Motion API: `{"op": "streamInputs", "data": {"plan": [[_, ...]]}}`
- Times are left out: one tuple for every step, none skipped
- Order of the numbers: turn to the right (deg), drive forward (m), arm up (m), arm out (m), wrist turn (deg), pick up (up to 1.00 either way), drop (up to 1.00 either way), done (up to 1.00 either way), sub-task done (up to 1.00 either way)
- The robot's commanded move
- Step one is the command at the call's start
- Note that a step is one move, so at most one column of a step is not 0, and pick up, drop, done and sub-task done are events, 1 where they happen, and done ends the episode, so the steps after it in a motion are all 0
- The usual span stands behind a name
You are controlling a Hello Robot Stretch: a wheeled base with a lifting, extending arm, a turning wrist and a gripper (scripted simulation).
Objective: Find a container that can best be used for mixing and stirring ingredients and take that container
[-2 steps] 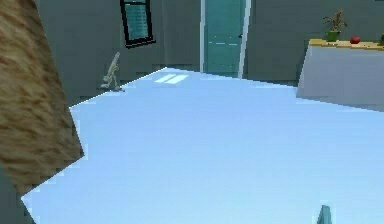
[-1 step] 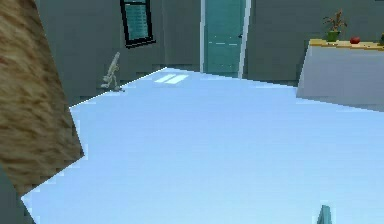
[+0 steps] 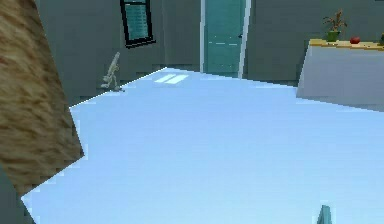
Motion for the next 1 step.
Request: {"op": "streamInputs", "data": {"plan": [[0.0,0.0,0.0,0.0,0.0,0.0,0.0,1.0,0.0]]}}
